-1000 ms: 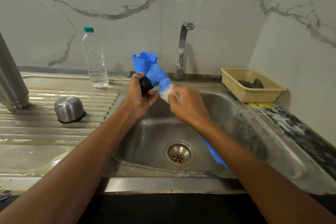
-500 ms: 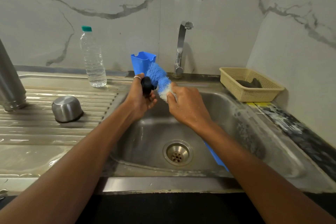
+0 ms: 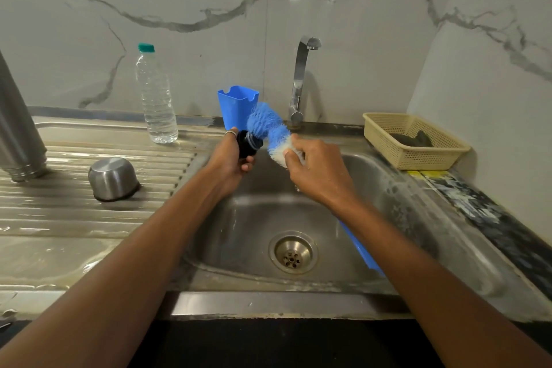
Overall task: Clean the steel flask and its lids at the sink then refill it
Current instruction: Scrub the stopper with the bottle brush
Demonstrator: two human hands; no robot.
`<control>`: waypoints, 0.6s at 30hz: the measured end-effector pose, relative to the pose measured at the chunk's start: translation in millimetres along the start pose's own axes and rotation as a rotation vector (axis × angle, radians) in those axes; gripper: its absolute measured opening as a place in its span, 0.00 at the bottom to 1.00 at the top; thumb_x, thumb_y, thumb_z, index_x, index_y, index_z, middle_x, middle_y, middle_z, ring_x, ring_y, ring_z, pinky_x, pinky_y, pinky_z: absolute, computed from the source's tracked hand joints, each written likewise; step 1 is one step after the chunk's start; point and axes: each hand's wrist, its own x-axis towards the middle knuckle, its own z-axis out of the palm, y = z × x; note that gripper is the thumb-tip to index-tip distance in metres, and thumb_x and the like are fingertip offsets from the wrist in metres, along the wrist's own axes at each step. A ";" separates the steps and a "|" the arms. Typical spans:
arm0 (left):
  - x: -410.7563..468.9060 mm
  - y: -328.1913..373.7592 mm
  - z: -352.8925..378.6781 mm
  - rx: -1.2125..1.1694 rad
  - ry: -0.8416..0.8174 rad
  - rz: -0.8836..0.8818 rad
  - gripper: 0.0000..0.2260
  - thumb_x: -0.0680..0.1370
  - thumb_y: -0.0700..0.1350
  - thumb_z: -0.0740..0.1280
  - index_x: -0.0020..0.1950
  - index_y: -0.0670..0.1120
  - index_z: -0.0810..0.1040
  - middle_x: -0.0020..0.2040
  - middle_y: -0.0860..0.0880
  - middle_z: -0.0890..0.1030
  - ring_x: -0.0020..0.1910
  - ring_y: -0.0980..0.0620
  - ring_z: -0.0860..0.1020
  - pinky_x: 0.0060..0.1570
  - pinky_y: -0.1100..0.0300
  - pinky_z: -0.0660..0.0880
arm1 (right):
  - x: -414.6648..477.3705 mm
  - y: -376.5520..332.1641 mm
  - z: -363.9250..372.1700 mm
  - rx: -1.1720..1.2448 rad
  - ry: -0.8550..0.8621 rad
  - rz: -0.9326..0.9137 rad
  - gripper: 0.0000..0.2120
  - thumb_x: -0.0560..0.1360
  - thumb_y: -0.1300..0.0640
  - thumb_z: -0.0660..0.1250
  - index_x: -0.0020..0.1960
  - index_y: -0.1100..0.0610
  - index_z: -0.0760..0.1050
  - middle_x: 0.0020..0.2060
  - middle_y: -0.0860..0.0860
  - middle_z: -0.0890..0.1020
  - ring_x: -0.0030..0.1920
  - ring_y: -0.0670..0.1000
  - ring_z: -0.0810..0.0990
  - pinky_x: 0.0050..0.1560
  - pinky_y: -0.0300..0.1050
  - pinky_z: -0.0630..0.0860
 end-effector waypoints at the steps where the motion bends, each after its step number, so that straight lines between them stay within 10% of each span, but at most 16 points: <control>1: -1.1 -0.2 1.4 -0.019 -0.004 -0.001 0.13 0.87 0.48 0.52 0.51 0.47 0.73 0.39 0.47 0.76 0.27 0.56 0.65 0.18 0.67 0.60 | -2.2 -3.3 1.4 0.013 0.005 -0.015 0.10 0.80 0.55 0.64 0.54 0.59 0.82 0.39 0.55 0.83 0.41 0.55 0.81 0.43 0.52 0.78; 5: -2.2 4.5 -4.0 -0.105 0.048 0.011 0.14 0.85 0.42 0.50 0.47 0.45 0.73 0.35 0.48 0.76 0.25 0.57 0.64 0.19 0.68 0.58 | -9.1 -15.9 9.3 0.044 0.005 -0.134 0.17 0.81 0.55 0.63 0.67 0.60 0.77 0.44 0.57 0.86 0.45 0.57 0.83 0.47 0.53 0.79; 18: 1.9 6.3 -7.2 -0.102 0.083 0.013 0.16 0.87 0.46 0.47 0.51 0.43 0.71 0.37 0.44 0.75 0.26 0.57 0.64 0.18 0.68 0.61 | -4.5 -5.8 8.7 0.004 0.006 -0.163 0.14 0.81 0.56 0.64 0.63 0.60 0.80 0.36 0.55 0.82 0.37 0.55 0.79 0.41 0.51 0.76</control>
